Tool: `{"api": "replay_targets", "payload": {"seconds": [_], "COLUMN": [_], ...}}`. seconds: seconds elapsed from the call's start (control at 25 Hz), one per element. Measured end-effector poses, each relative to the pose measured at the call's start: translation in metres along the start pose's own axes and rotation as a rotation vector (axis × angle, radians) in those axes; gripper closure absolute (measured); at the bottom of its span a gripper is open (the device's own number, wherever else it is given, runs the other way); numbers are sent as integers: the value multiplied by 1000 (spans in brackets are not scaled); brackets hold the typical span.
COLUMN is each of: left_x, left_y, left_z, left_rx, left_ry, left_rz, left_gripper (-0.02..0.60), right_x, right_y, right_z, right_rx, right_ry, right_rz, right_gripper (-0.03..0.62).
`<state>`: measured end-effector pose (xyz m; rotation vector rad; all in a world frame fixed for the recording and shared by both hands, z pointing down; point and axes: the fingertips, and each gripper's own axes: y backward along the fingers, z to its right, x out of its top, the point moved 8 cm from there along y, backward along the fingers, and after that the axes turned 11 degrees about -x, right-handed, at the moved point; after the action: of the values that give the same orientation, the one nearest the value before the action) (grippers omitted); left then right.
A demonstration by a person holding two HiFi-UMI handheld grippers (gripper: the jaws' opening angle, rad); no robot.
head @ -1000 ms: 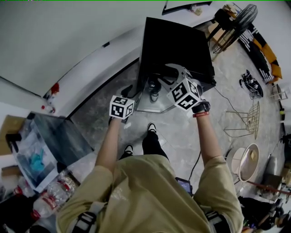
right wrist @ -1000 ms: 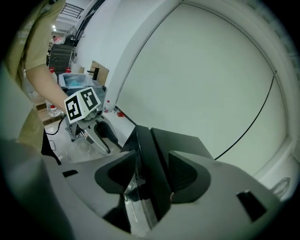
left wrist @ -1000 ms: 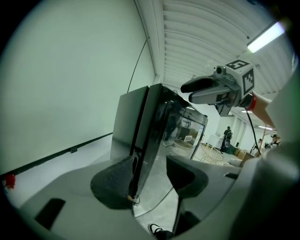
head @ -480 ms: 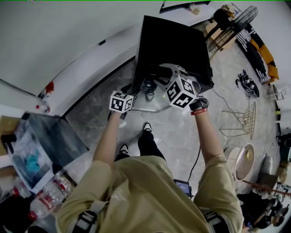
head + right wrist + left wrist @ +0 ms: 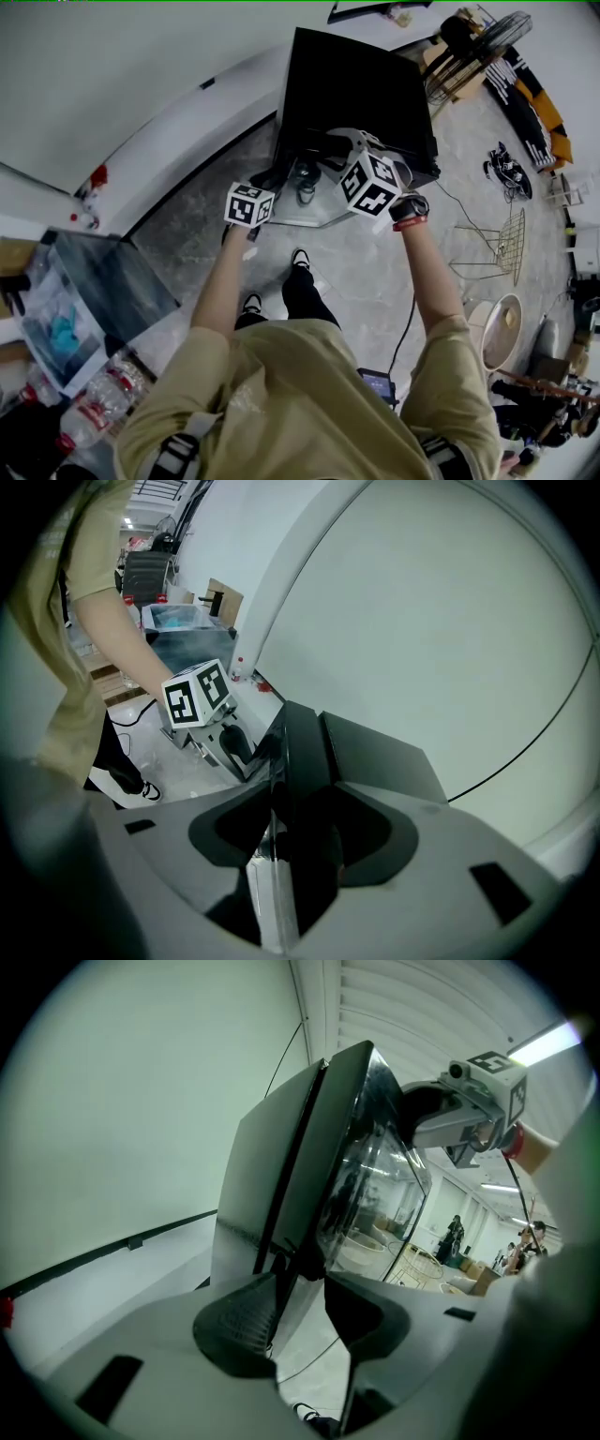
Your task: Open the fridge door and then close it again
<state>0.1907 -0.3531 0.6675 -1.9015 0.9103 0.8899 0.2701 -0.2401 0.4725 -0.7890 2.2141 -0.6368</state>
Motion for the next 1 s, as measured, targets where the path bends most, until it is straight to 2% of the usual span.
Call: {"api": "replay_targets", "payload": {"seconds": [0.4,0.64,1.0], "left_x": [-2,-1,-2], "left_y": [1,1,3], "left_z": [3,3,6], "left_rx": [28,20,54], "left_ry": [-26,-39,-52], "left_rz": [-24,-39,-47], "left_gripper": [423,434,440], "right_x": [3,3,3], "right_y": [-1,-1,1], "right_z": [4,4,4], "right_rx": [68,79,93], "right_ry": [1,-1,-14], "right_rz": [-50,-51,-47], "right_gripper": [379,383,387]}}
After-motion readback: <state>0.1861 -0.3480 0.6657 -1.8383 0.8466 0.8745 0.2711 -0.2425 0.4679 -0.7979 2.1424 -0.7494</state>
